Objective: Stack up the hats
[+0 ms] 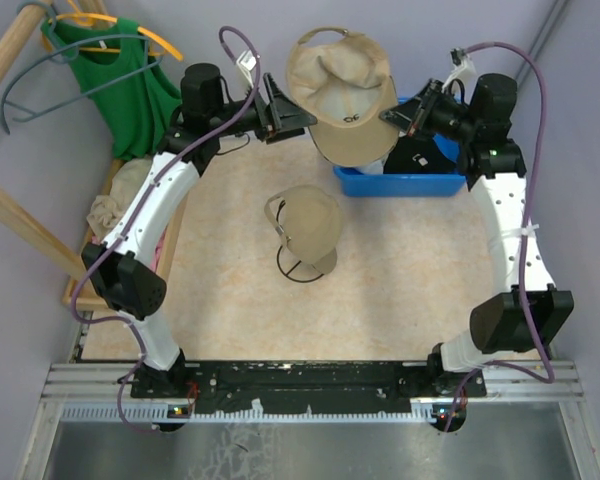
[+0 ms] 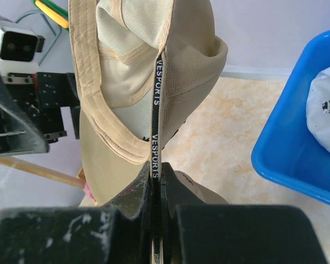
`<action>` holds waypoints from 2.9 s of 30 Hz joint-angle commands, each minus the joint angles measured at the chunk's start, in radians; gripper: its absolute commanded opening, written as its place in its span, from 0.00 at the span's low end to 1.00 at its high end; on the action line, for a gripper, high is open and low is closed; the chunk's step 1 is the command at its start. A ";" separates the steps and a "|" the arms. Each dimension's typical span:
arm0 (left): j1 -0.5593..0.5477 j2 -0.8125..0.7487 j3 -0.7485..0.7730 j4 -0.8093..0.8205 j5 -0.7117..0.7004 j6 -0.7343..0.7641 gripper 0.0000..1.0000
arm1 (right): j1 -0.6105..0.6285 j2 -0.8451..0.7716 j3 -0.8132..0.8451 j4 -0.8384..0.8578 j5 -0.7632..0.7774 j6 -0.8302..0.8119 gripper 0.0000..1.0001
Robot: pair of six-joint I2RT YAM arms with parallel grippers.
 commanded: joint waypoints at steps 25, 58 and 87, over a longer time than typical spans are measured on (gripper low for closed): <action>-0.016 0.004 -0.272 0.852 0.085 -0.110 0.00 | 0.131 -0.071 0.096 0.061 -0.033 0.171 0.53; 0.060 0.309 0.127 1.836 0.154 -0.814 0.00 | 0.253 0.103 -0.431 1.583 -0.066 1.761 0.69; 0.091 0.361 0.046 1.935 0.243 -0.751 0.00 | 0.350 0.125 -0.383 1.637 0.015 1.828 0.57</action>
